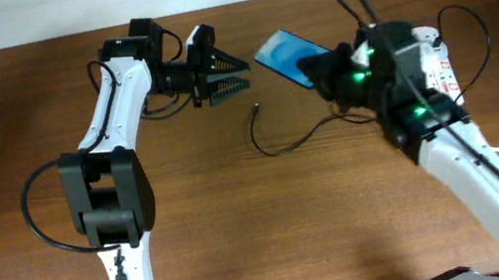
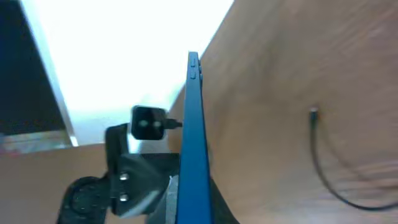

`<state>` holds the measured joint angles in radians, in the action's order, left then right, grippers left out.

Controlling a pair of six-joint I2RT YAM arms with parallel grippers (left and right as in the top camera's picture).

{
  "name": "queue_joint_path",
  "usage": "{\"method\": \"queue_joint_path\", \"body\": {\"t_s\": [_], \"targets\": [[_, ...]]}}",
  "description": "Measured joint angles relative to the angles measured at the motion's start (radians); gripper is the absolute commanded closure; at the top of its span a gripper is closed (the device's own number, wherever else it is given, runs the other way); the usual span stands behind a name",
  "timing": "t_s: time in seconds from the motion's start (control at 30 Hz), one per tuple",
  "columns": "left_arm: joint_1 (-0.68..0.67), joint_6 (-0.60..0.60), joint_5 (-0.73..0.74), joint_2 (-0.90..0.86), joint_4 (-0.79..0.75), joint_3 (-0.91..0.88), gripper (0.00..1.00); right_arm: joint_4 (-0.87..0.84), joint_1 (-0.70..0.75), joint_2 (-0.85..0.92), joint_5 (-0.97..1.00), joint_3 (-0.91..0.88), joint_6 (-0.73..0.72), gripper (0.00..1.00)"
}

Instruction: Plug charger to phone and switch on socket

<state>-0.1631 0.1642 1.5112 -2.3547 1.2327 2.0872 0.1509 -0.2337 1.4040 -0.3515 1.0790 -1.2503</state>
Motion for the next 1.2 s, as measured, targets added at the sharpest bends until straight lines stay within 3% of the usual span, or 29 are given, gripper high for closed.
{"method": "queue_joint_path", "body": {"t_s": [0.1,0.27,0.43,0.57,0.83,0.93,1.07,1.2], "targets": [[0.0,0.004,0.0,0.0,0.0,0.0,0.51,-0.11,-0.133,0.002,0.261,0.0,-0.074,0.96],[0.0,0.108,0.002,0.0,-0.066,0.0,0.49,-0.142,-0.191,0.038,0.383,0.0,-0.16,0.96],[0.0,0.31,0.003,0.0,-0.213,0.0,0.45,-0.166,-0.194,0.05,0.396,0.0,-0.202,0.96],[0.0,0.462,0.011,0.0,-0.37,-0.002,0.48,-0.204,-0.22,0.064,0.413,0.0,-0.21,0.96],[-0.007,0.876,0.006,0.0,-0.807,-0.004,0.56,-0.248,-0.272,0.077,0.411,0.0,-0.212,0.96],[-0.017,0.925,-0.002,0.0,-0.812,-0.004,0.6,-0.32,-0.293,0.124,0.42,0.0,-0.213,0.96],[-0.01,0.949,-0.03,0.0,-0.811,-0.004,0.74,-0.354,-0.299,0.165,0.426,0.0,-0.258,0.96],[-0.012,0.955,-0.051,0.0,-0.811,-0.004,0.76,-0.357,-0.303,0.166,0.449,0.002,-0.286,0.96]]}}
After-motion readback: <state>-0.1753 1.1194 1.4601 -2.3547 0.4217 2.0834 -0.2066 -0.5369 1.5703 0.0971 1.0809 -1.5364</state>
